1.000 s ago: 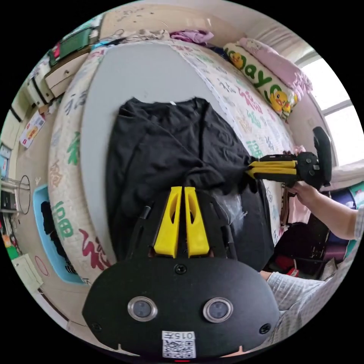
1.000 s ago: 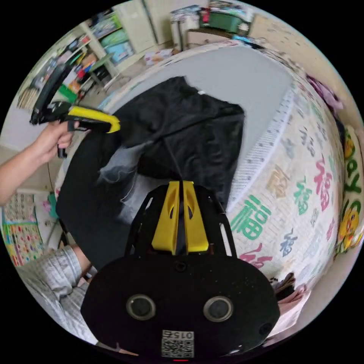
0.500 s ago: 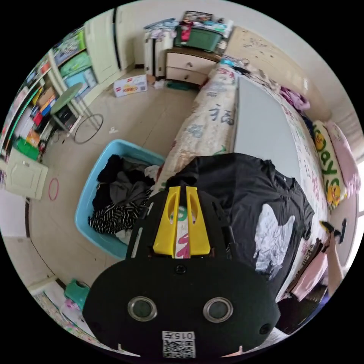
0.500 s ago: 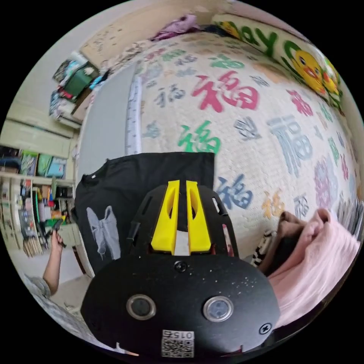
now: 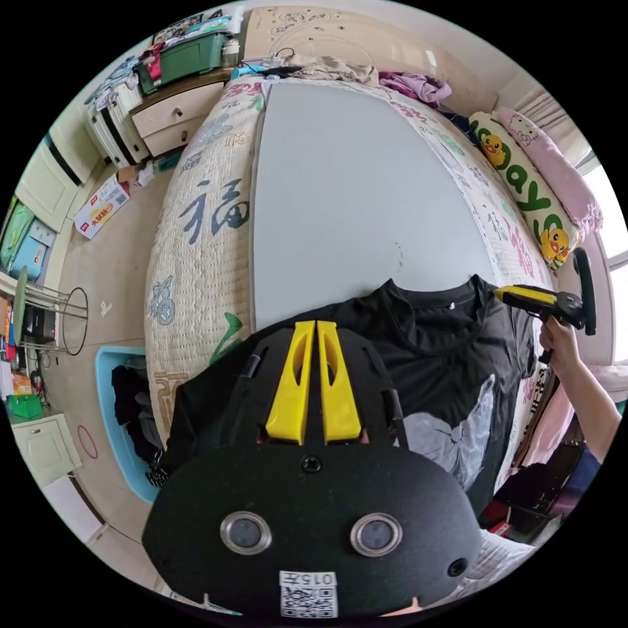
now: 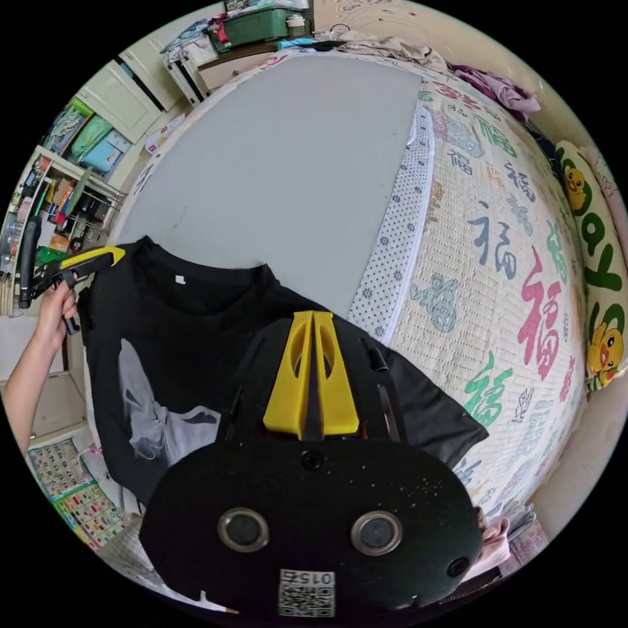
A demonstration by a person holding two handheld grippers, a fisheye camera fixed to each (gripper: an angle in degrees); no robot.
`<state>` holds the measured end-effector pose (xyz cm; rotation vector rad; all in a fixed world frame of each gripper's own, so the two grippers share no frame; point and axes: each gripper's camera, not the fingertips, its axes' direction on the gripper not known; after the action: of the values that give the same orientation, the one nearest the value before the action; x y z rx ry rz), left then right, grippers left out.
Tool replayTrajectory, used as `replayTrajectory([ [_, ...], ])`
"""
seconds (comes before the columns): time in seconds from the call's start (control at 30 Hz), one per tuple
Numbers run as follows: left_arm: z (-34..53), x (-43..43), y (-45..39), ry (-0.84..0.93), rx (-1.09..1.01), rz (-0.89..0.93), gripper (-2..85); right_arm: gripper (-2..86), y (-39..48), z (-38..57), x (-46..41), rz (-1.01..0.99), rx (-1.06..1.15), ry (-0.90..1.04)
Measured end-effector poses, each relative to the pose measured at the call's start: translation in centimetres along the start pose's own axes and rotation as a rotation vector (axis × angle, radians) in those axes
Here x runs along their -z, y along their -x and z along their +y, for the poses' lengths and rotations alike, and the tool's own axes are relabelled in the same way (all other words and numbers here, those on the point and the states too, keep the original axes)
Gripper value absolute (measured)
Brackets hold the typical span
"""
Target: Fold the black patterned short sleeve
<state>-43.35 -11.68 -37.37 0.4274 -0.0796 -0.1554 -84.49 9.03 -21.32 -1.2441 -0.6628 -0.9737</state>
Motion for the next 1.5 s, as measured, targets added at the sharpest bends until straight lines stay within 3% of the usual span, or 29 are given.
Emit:
replayTrajectory([
  [0.33,-0.4,0.4,1.8,-0.031,0.047,0.015,-0.3,-0.7,-0.5,0.2,-2.3,-0.041,-0.067,0.004],
  [0.57,8.7,6.5,3.0,-0.109,0.091,0.168,3.2,0.9,-1.9,15.1,1.4,-0.309,-0.054,-0.126],
  [0.67,17.3,9.3,4.0,-0.038,0.143,0.204,5.4,2.5,-2.2,25.3,0.8,-0.378,-0.112,-0.020],
  [0.8,30.9,10.6,6.5,0.183,0.333,0.174,7.7,5.8,-2.2,39.6,-3.1,-0.452,-0.294,0.213],
  [0.93,41.9,9.7,8.2,0.375,0.501,0.189,9.1,7.6,-0.9,48.4,-6.9,-0.466,-0.408,0.374],
  [1.13,47.2,8.7,8.6,0.333,0.591,0.248,9.2,10.1,2.9,53.5,-11.7,-0.476,-0.415,0.496],
  [1.5,48.9,10.0,8.4,0.325,0.511,0.210,9.2,8.3,8.9,55.8,-12.6,-0.382,-0.362,0.520],
])
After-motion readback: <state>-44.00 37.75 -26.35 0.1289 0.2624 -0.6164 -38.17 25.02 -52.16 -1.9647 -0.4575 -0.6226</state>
